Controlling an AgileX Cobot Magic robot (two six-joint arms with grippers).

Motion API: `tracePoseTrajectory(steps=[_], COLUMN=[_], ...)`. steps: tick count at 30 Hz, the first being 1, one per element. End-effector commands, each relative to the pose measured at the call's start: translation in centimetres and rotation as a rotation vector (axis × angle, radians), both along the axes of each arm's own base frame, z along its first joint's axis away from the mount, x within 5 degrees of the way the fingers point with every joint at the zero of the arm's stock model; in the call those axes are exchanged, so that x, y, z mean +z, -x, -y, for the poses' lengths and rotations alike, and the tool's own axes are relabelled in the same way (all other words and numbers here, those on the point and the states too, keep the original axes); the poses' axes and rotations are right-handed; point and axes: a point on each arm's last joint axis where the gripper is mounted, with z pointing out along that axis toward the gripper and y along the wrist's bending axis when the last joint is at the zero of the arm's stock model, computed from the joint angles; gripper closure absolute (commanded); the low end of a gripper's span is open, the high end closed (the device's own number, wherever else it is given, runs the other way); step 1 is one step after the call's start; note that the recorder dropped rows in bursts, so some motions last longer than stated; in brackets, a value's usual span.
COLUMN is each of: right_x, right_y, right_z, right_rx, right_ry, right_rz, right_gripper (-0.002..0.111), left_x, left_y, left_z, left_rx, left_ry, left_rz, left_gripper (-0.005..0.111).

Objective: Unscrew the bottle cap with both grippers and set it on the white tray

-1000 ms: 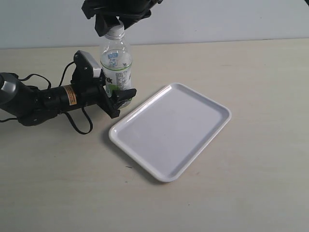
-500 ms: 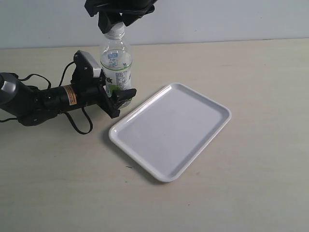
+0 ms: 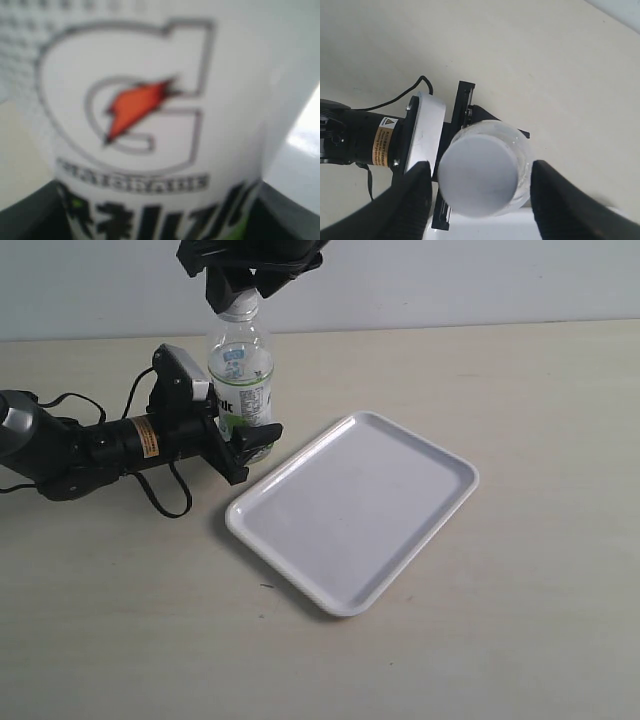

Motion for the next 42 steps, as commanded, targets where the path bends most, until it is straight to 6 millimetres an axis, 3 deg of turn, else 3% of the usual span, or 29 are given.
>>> tracePoseTrajectory(steps=[1,24,27,32,42], right_x=[0.8,0.2,0.2,0.1,-0.1], right_y=[0.3,-0.1,-0.1,-0.2,0.1], right_z=[0.0,-0.1,-0.1,0.0,0.1], right_rx=[0.005,0.012,0.012,0.096,0.382], right_ry=[-0.008,0.002,0.002,0.057,0.206], right_rz=[0.014,0.026,0.026,0.077,0.185], right_gripper=[0.052,0.056,0.070,0.107,0.108], left_x=[-0.5,-0.5,-0.5,-0.5,-0.5], left_y=[0.1,0.1,0.1,0.1,0.1], left_z=[-0.1,-0.1,-0.1,-0.1,-0.1], left_rx=[-0.002,-0.001,-0.001,-0.001,-0.001], left_ry=[-0.062,-0.061,-0.061,-0.061,-0.061], left_rz=[-0.021,-0.023,-0.023,-0.023,-0.023], left_gripper=[0.107,0.107,0.107,0.107,0.107])
